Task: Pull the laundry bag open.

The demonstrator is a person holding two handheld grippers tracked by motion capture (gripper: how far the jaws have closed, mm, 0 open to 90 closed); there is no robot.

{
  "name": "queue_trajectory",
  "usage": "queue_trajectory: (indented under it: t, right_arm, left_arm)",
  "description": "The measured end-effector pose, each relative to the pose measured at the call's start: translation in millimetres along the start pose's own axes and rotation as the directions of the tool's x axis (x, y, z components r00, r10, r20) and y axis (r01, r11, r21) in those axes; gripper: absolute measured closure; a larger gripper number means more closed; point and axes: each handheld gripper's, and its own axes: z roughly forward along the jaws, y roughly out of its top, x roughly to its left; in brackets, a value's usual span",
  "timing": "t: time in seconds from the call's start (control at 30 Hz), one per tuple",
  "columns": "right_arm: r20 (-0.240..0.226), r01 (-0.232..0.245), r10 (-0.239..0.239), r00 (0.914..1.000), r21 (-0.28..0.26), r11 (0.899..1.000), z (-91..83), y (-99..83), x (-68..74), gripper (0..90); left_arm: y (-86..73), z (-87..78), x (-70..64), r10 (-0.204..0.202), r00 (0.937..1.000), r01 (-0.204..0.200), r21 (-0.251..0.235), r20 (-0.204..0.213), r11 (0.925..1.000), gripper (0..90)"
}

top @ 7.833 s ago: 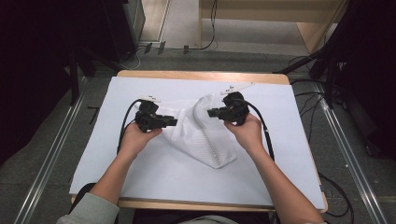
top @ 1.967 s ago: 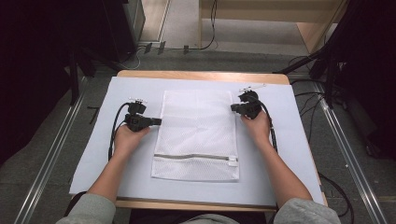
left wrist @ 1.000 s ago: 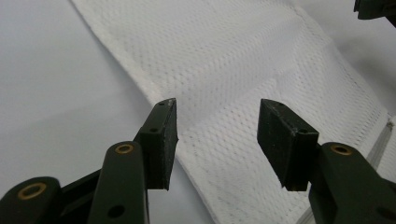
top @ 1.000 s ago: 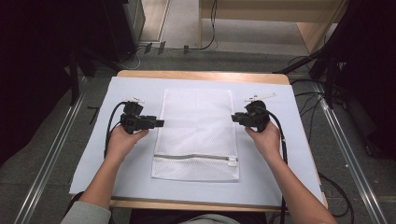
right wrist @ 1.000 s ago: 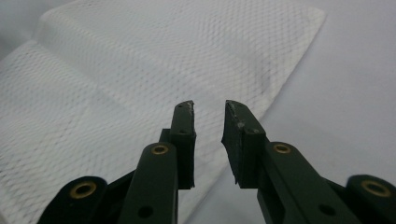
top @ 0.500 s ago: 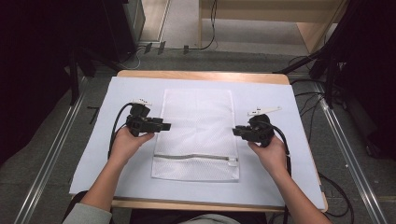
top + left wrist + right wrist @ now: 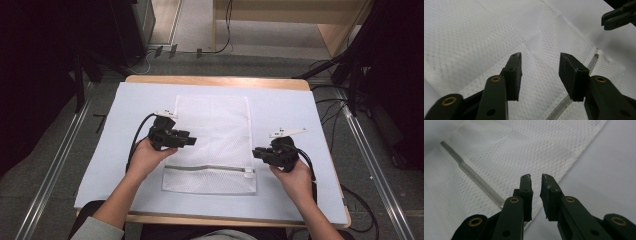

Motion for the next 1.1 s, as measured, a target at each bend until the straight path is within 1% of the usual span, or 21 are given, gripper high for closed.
queue_trajectory:
  t: [0.03,0.07,0.13,0.17,0.2,0.23,0.3,0.43,0.47,0.53,0.63,0.7,0.73,0.77,0.8,0.87,0.9,0.93,0.97,1.0,1.1]
  right_arm:
    - [0.001,0.001,-0.001,1.0,0.003,1.0,-0.1,-1.0,1.1,82.0]
    - [0.004,0.004,-0.004,1.0,0.009,1.0,-0.4,-2.4,2.6,82.8]
    - [0.004,0.008,-0.008,1.0,0.017,1.0,-0.4,-4.5,4.2,84.6]
    - [-0.001,-0.001,0.001,1.0,0.022,1.0,-0.4,-4.9,4.8,86.4]
    - [-0.001,-0.005,0.005,1.0,0.025,1.0,-0.1,-5.2,5.0,87.8]
    - [-0.003,-0.009,0.009,1.0,0.032,0.999,0.4,-5.8,5.3,90.0]
    - [-0.007,-0.011,0.011,0.9999,0.05,0.999,2.0,-7.3,6.3,90.0]
    - [-0.014,-0.014,0.015,0.9998,0.072,0.997,6.4,-10.1,6.4,90.0]
    - [-0.012,-0.019,0.02,0.9997,0.077,0.997,7.3,-10.9,6.5,90.0]
    - [-0.012,-0.021,0.023,0.9997,0.087,0.996,8.6,-12.5,6.4,90.0]
    - [-0.014,-0.023,0.025,0.9996,0.095,0.995,9.2,-15.1,6.0,90.0]
    - [-0.013,-0.031,0.033,0.9994,0.099,0.995,8.9,-16.7,4.9,90.0]
    - [-0.014,-0.039,0.041,0.9991,0.1,0.994,9.0,-17.3,4.7,90.0]
    - [-0.017,-0.037,0.039,0.9991,0.101,0.994,9.4,-18.0,4.0,90.0]
    - [-0.017,-0.036,0.038,0.9991,0.107,0.994,9.6,-18.5,4.3,90.0]
    - [-0.018,-0.037,0.039,0.9991,0.111,0.993,10.5,-19.4,5.5,90.0]
    - [-0.016,-0.038,0.04,0.9991,0.113,0.993,11.5,-19.8,6.8,90.0]
    - [-0.015,-0.036,0.038,0.9992,0.118,0.992,12.3,-20.1,7.0,90.0]
    - [-0.016,-0.037,0.039,0.9991,0.119,0.992,13.4,-20.3,7.1,90.0]
    - [-0.016,-0.041,0.043,0.9989,0.122,0.992,15.0,-20.6,7.1,90.0]
    - [-0.024,-0.032,0.036,0.9991,0.141,0.99,21.1,-21.2,6.6,90.0]
  left_arm:
    - [0.3,1.2,-2.9,0.008,1.0,-0.008,0.0,0.005,1.0,58.5]
    - [1.2,2.4,-5.7,0.004,0.9997,-0.004,0.007,0.024,1.0,61.4]
    - [2.0,4.6,-11.0,0.006,0.9991,-0.006,0.0,0.042,1.0,67.6]
    - [2.4,5.7,-12.9,0.013,0.9988,-0.013,0.0,0.048,0.9999,71.9]
    - [3.0,7.2,-15.7,0.021,0.9982,-0.021,0.0,0.056,0.9998,74.1]
    - [3.7,9.1,-19.1,0.034,0.9967,-0.034,-0.001,0.073,0.9994,77.2]
    - [4.4,12.8,-23.8,0.046,0.9942,-0.048,0.008,0.097,0.9988,81.7]
    - [5.1,24.8,-34.5,0.089,0.9891,-0.093,0.032,0.117,0.9951,88.4]
    - [5.2,27.3,-36.1,0.091,0.9883,-0.096,0.036,0.122,0.9948,90.0]
    - [5.4,34.3,-39.8,0.1,0.9856,-0.107,0.043,0.136,0.9934,90.0]
    - [5.2,42.7,-43.8,0.108,0.9835,-0.118,0.062,0.146,0.9911,90.0]
    - [4.3,49.2,-45.8,0.112,0.9816,-0.124,0.065,0.154,0.9902,90.0]
    - [3.7,52.5,-46.4,0.111,0.9804,-0.124,0.074,0.162,0.9895,90.0]
    - [2.9,56.7,-46.8,0.099,0.9789,-0.114,0.078,0.179,0.9904,90.0]
    - [2.3,60.0,-47.8,0.093,0.9796,-0.109,0.084,0.178,0.9905,90.0]
    - [1.4,66.0,-51.6,0.113,0.9777,-0.131,0.097,0.177,0.9866,90.0]
    - [0.8,68.4,-53.9,0.115,0.9776,-0.134,0.098,0.177,0.9862,90.0]
    - [0.4,70.4,-55.1,0.12,0.9758,-0.14,0.098,0.183,0.9853,90.0]
    - [0.0,72.7,-57.1,0.123,0.9756,-0.144,0.106,0.182,0.9839,90.0]
    - [-0.7,76.0,-58.7,0.127,0.9728,-0.151,0.115,0.194,0.9818,90.0]
    - [-3.5,84.5,-62.1,0.125,0.9708,-0.156,0.14,0.205,0.9778,90.0]
